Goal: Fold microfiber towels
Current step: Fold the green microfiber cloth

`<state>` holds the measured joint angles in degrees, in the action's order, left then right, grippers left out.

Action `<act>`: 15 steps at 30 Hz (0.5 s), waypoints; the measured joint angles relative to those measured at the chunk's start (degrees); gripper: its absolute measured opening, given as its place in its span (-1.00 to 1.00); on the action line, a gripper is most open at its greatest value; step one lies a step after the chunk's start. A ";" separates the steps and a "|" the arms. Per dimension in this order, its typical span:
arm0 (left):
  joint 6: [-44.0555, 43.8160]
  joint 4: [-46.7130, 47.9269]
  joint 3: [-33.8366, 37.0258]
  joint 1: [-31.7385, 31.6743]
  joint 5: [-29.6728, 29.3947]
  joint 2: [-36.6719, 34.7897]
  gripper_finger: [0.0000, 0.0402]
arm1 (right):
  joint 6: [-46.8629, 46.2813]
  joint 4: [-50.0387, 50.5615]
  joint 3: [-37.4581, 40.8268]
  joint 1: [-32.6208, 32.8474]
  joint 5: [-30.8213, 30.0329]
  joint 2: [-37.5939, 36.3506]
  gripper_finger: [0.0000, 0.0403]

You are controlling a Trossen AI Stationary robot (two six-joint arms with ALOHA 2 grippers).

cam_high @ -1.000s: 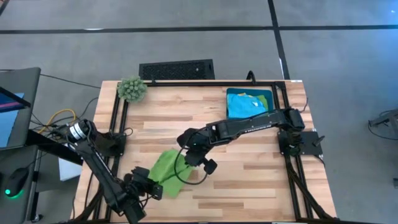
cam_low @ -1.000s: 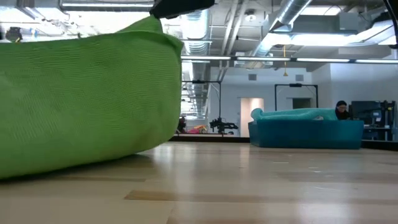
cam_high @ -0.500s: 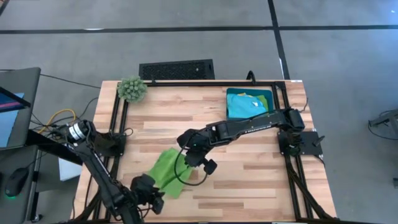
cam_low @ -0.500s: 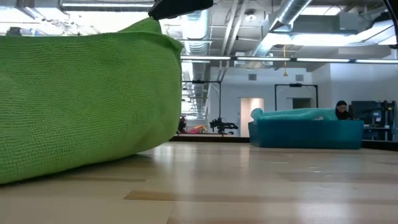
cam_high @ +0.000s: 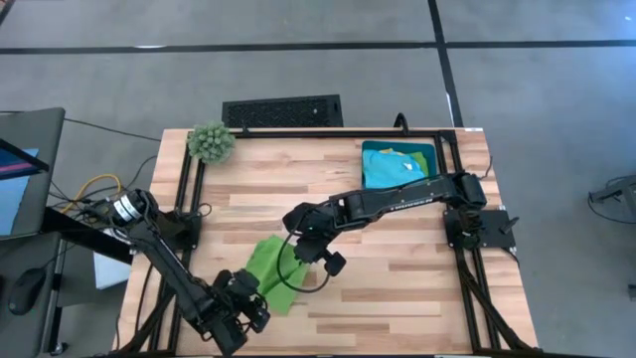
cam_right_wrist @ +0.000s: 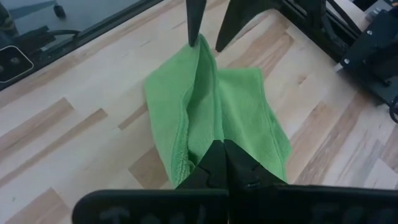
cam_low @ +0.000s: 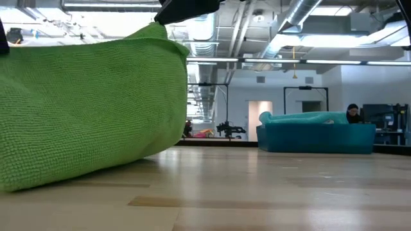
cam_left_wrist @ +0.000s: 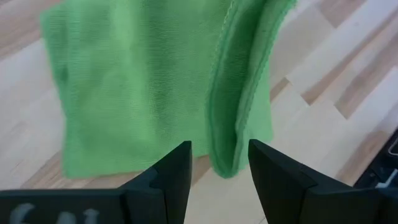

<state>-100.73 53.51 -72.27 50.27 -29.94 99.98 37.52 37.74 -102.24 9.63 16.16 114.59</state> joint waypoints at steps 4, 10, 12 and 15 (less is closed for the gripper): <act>1.84 -2.09 1.22 -1.23 0.76 0.02 -0.25 | 0.02 0.24 -0.02 0.00 0.01 0.02 -0.99; 3.96 -6.72 3.43 -2.91 0.91 0.02 -0.25 | 0.04 0.44 0.00 -0.02 0.02 0.04 -0.99; 5.60 -8.78 4.22 -3.36 1.70 0.02 -0.25 | 0.09 0.44 0.00 0.00 0.01 0.04 -0.99; 7.10 -9.78 4.35 -3.83 2.13 0.04 -0.26 | 0.13 0.46 0.00 0.00 0.02 0.04 -0.99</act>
<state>-93.62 43.73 -67.92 46.44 -27.81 100.03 37.65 38.20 -102.24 9.63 16.19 114.63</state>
